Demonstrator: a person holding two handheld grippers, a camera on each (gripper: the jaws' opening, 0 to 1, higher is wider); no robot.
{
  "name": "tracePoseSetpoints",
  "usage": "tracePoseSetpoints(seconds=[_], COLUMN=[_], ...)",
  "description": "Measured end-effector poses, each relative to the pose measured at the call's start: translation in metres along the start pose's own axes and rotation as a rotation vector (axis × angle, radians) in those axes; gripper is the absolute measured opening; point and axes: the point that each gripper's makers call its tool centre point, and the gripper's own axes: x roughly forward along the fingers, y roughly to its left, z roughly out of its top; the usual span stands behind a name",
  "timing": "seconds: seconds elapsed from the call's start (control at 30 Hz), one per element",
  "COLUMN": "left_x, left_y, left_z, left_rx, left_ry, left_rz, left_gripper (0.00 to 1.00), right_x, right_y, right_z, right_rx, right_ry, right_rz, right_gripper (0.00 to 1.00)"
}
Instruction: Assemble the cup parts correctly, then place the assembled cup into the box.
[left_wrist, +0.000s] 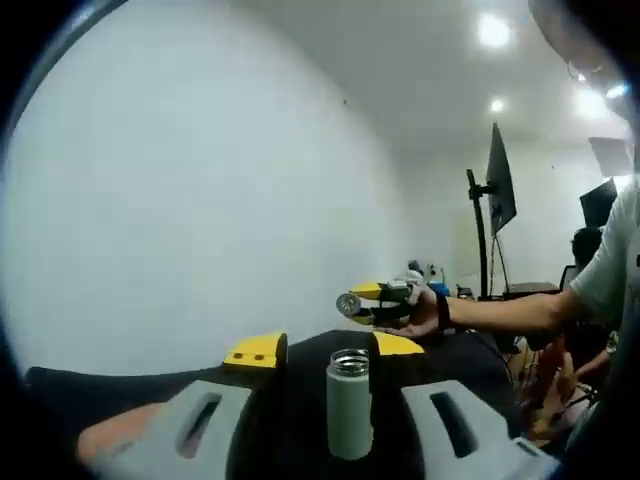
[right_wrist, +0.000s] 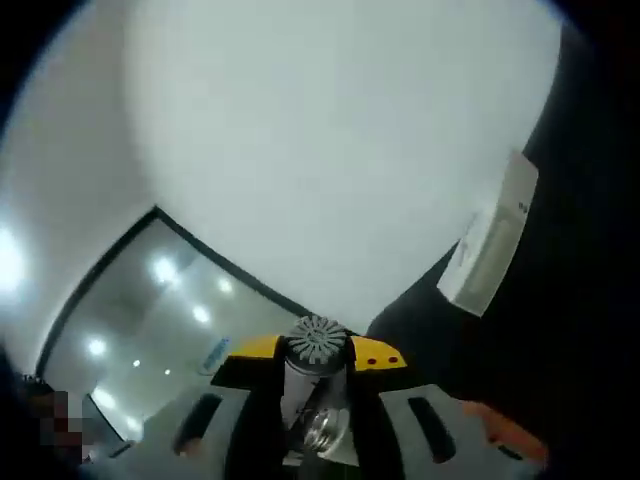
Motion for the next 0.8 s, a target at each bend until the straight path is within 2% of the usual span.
tracePoseSetpoints(seconds=[0.1,0.27,0.3,0.33,0.4,0.47,0.5,0.67,0.8], left_x=[0.01,0.03,0.035,0.039,0.046,0.053,0.058,0.072,0.078], left_y=[-0.009,-0.042,-0.046,-0.05,-0.061,-0.071,-0.075,-0.091,-0.1], left_z=[0.003,0.011,0.012,0.013,0.014,0.016,0.019,0.024,0.034], left_rx=[-0.017,-0.216,-0.232,-0.251,-0.26,-0.274,-0.288,-0.311,-0.349], left_ry=[0.008,0.011,0.019,0.024,0.041,0.054,0.053,0.067,0.046], left_rz=[0.006,-0.063,-0.071,-0.073,-0.093,-0.107,-0.122,-0.139,-0.156], left_gripper=[0.28,0.28,0.28,0.28,0.28,0.28,0.28,0.27,0.26], right_x=[-0.007,-0.019,-0.021,-0.024,-0.027,-0.031,-0.033,-0.042,-0.049], right_y=[0.011,0.037,0.045,0.048,0.056,0.062,0.07,0.089,0.099], right_z=[-0.004,-0.009,-0.009,-0.009,-0.013,-0.017,-0.019,-0.026,-0.033], right_rx=[0.051,0.012,-0.007,-0.008,-0.059,-0.068,-0.098,-0.122,-0.163], right_ry=[-0.015,-0.049,-0.059,-0.065,-0.067,-0.072,-0.085,-0.125,-0.151], right_rz=[0.026,0.11,0.153,0.155,0.185,0.202,0.236,0.316,0.363], right_gripper=[0.22,0.22,0.22,0.22,0.22,0.22,0.22,0.22,0.22])
